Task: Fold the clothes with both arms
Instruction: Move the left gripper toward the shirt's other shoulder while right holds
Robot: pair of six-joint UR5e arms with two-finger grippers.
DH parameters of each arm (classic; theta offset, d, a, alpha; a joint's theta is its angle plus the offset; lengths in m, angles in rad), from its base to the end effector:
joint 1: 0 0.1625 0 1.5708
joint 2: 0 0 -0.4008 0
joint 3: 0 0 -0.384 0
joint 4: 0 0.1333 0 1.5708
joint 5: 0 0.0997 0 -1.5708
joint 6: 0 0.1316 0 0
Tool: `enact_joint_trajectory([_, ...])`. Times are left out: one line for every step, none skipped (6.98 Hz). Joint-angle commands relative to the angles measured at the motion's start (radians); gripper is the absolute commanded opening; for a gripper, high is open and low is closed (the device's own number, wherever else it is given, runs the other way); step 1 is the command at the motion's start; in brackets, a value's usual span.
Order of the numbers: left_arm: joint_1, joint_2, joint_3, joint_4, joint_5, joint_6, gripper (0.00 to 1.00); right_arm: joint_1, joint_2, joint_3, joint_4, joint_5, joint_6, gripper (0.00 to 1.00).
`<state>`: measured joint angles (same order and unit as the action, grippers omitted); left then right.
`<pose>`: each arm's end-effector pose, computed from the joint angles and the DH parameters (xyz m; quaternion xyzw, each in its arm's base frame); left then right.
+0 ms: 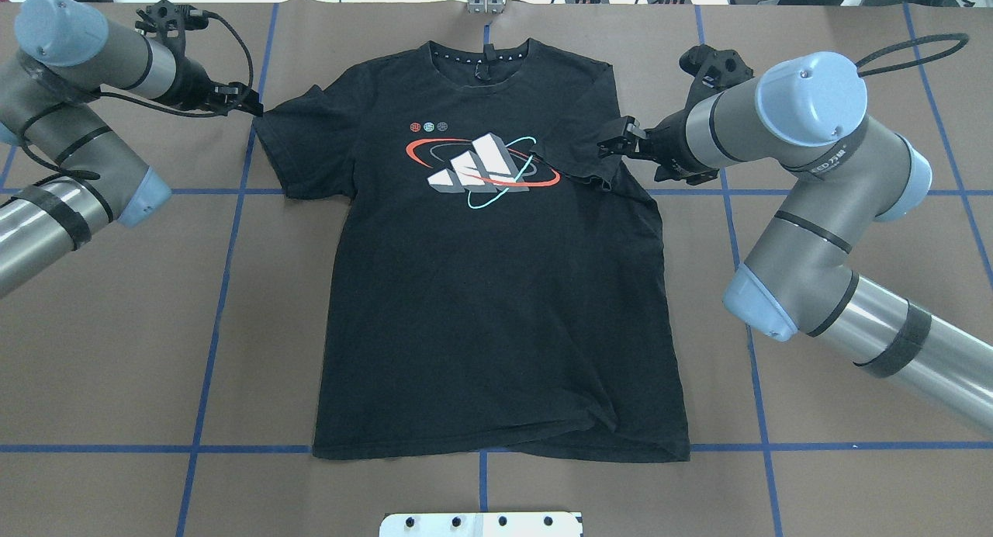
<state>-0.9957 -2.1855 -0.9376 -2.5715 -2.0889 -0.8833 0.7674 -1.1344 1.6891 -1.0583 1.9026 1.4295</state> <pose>0.3592 -0.6794 0.4776 0.1894 0.4722 -0.0115 0.8608 -0.4071 -0.5184 0.2962 0.0924 -0.5132 0.1816 0.8338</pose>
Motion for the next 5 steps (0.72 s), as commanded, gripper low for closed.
enact_joint_trajectory([0.005, -0.031, 0.045, -0.019, 0.013, 0.001, 0.60, 0.000, 0.001, -0.005, 0.000, -0.002, -0.004, 0.98])
enact_joint_trajectory([0.011, -0.042, 0.069, -0.038, 0.036, 0.001, 0.59, 0.000, 0.002, -0.005, 0.001, -0.002, -0.004, 0.98])
enact_joint_trajectory([0.014, -0.042, 0.072, -0.047, 0.038, 0.001, 0.57, 0.000, 0.002, -0.006, 0.000, -0.004, -0.004, 0.98])
enact_joint_trajectory([0.020, -0.042, 0.074, -0.047, 0.043, 0.001, 0.56, 0.000, 0.002, -0.006, 0.000, -0.004, -0.006, 0.98])
enact_joint_trajectory([0.026, -0.042, 0.074, -0.047, 0.044, 0.001, 0.55, 0.000, 0.004, -0.006, 0.000, -0.004, -0.004, 0.98])
